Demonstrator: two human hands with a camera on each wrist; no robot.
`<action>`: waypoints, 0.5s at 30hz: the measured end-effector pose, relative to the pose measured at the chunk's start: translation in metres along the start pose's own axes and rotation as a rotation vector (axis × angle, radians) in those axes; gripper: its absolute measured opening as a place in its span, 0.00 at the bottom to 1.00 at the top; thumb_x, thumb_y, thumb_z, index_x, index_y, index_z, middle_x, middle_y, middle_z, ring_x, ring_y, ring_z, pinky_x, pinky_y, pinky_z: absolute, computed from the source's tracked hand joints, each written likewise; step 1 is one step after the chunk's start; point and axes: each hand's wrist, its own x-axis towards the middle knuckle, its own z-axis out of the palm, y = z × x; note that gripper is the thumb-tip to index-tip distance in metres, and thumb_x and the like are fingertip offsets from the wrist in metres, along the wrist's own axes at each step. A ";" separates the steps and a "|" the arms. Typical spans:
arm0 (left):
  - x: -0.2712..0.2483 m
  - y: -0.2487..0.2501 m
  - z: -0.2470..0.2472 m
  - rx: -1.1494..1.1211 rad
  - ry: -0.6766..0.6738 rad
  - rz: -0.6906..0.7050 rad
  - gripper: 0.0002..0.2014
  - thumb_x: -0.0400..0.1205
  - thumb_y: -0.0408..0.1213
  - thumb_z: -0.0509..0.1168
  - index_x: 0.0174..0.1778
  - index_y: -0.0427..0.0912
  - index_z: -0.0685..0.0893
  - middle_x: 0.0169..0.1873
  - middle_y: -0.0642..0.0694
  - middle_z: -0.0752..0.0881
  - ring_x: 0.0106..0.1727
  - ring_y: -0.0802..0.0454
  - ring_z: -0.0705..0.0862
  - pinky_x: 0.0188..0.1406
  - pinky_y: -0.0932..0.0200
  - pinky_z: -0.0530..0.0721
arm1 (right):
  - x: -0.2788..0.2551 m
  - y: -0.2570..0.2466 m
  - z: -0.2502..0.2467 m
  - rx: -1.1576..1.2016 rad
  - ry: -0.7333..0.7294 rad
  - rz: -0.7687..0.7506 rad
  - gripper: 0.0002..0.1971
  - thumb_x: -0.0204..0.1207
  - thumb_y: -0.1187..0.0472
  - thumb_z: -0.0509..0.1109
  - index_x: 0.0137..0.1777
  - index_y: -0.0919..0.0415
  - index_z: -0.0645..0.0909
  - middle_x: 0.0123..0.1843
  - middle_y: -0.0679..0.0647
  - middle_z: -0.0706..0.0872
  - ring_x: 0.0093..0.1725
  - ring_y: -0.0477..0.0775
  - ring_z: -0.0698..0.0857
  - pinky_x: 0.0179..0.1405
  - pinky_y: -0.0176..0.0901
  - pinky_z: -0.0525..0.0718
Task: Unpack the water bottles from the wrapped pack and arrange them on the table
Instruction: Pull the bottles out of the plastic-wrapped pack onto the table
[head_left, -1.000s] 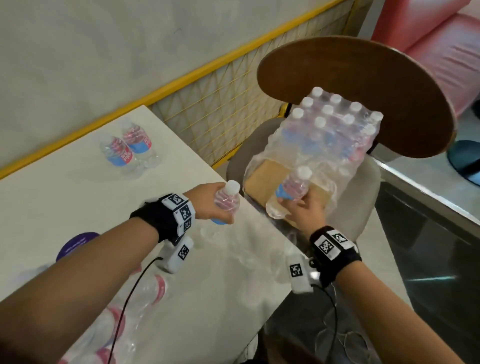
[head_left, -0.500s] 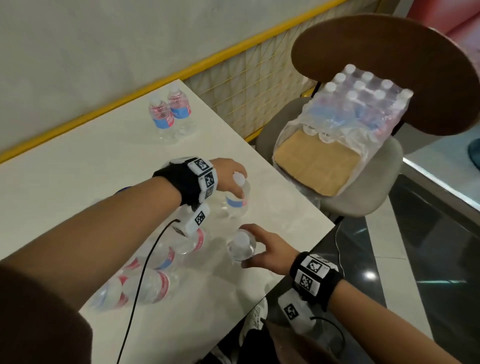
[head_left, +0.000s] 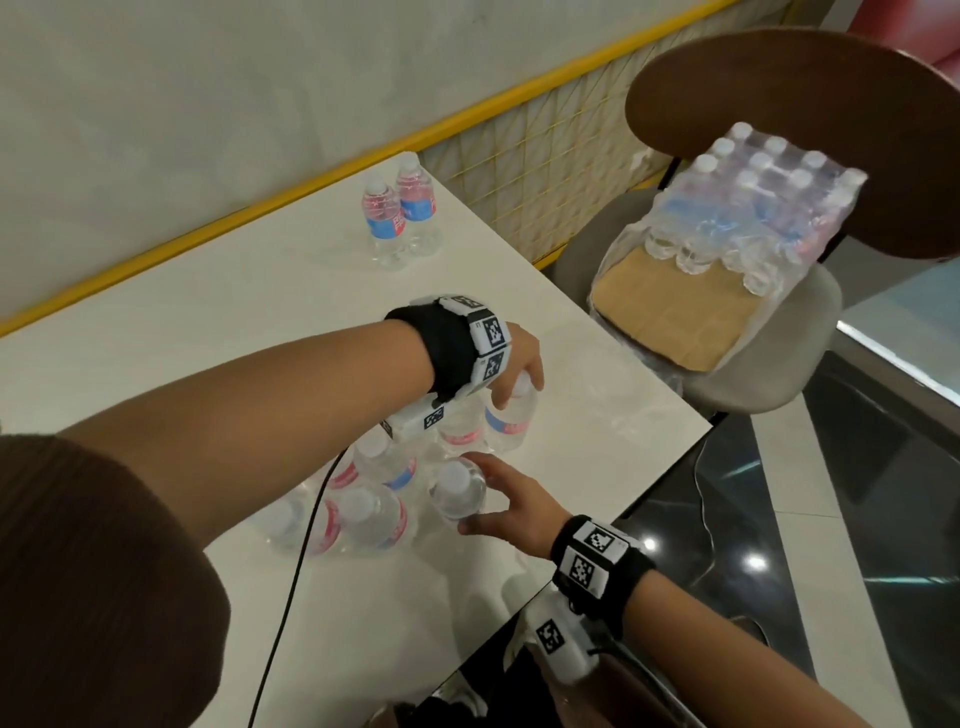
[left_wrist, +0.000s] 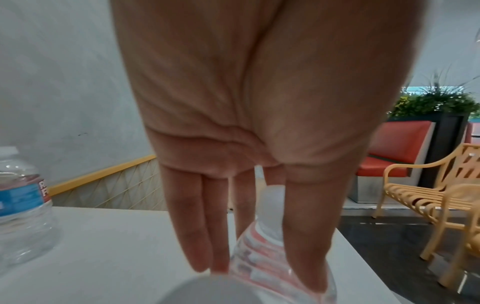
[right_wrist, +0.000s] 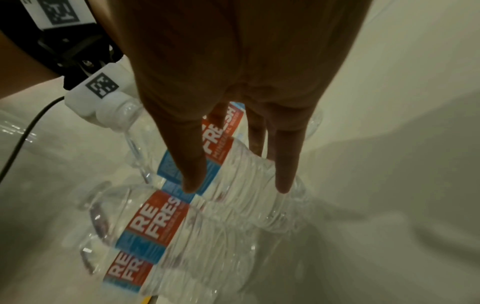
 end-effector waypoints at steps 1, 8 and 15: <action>-0.004 -0.002 0.004 0.001 -0.008 0.013 0.30 0.79 0.35 0.69 0.78 0.50 0.70 0.76 0.45 0.71 0.74 0.46 0.72 0.65 0.58 0.72 | 0.000 0.000 0.005 0.004 0.000 -0.002 0.38 0.64 0.59 0.83 0.74 0.48 0.71 0.70 0.44 0.79 0.70 0.42 0.76 0.73 0.38 0.71; -0.027 0.000 0.021 0.027 -0.051 0.080 0.31 0.78 0.29 0.68 0.77 0.54 0.71 0.75 0.48 0.73 0.71 0.48 0.75 0.50 0.65 0.68 | 0.000 -0.009 0.027 0.012 -0.056 -0.056 0.37 0.65 0.58 0.82 0.74 0.45 0.72 0.71 0.47 0.79 0.70 0.47 0.77 0.74 0.42 0.73; -0.041 0.009 0.027 0.086 -0.088 0.103 0.31 0.80 0.23 0.56 0.77 0.55 0.70 0.76 0.48 0.72 0.71 0.48 0.76 0.48 0.64 0.71 | 0.005 -0.015 0.028 -0.016 -0.055 -0.048 0.42 0.67 0.57 0.81 0.79 0.44 0.64 0.74 0.46 0.75 0.72 0.46 0.74 0.74 0.39 0.71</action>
